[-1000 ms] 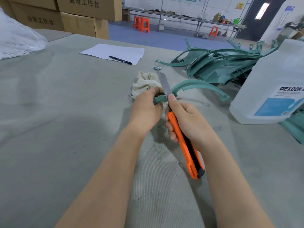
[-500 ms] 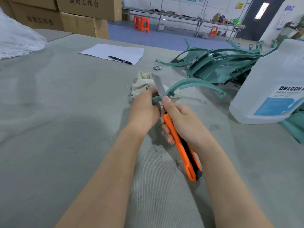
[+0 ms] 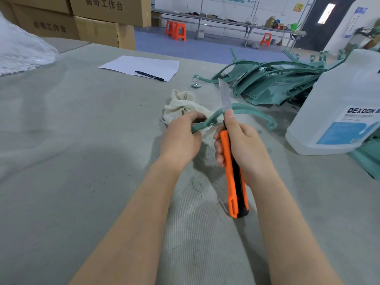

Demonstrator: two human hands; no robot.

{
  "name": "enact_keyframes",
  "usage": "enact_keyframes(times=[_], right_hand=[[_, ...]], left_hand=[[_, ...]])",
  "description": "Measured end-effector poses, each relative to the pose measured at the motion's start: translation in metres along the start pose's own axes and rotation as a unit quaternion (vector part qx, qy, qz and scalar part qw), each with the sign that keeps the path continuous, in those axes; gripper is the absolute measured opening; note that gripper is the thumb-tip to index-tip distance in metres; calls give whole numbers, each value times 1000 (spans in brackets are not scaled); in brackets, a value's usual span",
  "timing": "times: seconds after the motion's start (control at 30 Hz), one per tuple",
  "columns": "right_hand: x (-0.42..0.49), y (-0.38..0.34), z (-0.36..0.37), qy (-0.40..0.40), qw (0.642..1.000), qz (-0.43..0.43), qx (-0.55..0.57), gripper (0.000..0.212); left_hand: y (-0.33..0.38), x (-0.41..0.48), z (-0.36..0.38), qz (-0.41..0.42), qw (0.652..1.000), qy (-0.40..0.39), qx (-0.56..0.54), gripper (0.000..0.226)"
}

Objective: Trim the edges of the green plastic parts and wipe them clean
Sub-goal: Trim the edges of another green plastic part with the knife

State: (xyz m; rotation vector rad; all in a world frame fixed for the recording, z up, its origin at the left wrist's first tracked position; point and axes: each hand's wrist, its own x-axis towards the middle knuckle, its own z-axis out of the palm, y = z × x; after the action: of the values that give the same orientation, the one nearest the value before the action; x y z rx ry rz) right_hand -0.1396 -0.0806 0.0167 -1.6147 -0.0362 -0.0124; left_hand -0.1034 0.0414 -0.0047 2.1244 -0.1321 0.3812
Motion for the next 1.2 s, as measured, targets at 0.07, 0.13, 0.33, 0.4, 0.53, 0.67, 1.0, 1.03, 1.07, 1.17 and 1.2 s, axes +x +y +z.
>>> enact_keyframes(times=[0.07,0.13,0.33,0.4,0.53,0.67,1.0,1.03,1.07,1.17,1.2], right_hand=[[-1,0,-1,-3,1000,-10,-12,49],[-1,0,0,-1,998,-43,-47,41],[-2,2,3,31,984,-145,-101,25],[-2,3,5,40,981,-152,-113,25],[0,4,6,57,977,-150,-140,27],[0,3,6,57,976,-151,-147,24],[-1,1,4,35,987,-132,-85,17],[-1,0,4,31,989,-128,-62,18],[-2,-1,3,31,991,-126,-41,18],[-2,-4,-2,55,992,-110,4,17],[-1,-5,-5,65,993,-100,4,15]], left_hand=[[0,0,0,-1,1000,2,2,42],[0,0,0,-8,1000,5,4,41],[2,-2,-1,-7,1000,-1,21,38],[3,-3,-1,3,999,0,42,36],[3,-4,1,1,997,5,72,34],[4,-6,2,2,996,4,88,37],[6,-7,3,8,993,2,119,36],[6,-7,3,7,993,1,117,37],[6,-7,3,5,993,2,114,39],[6,-8,3,2,994,4,106,44],[6,-7,3,2,994,4,105,44]])
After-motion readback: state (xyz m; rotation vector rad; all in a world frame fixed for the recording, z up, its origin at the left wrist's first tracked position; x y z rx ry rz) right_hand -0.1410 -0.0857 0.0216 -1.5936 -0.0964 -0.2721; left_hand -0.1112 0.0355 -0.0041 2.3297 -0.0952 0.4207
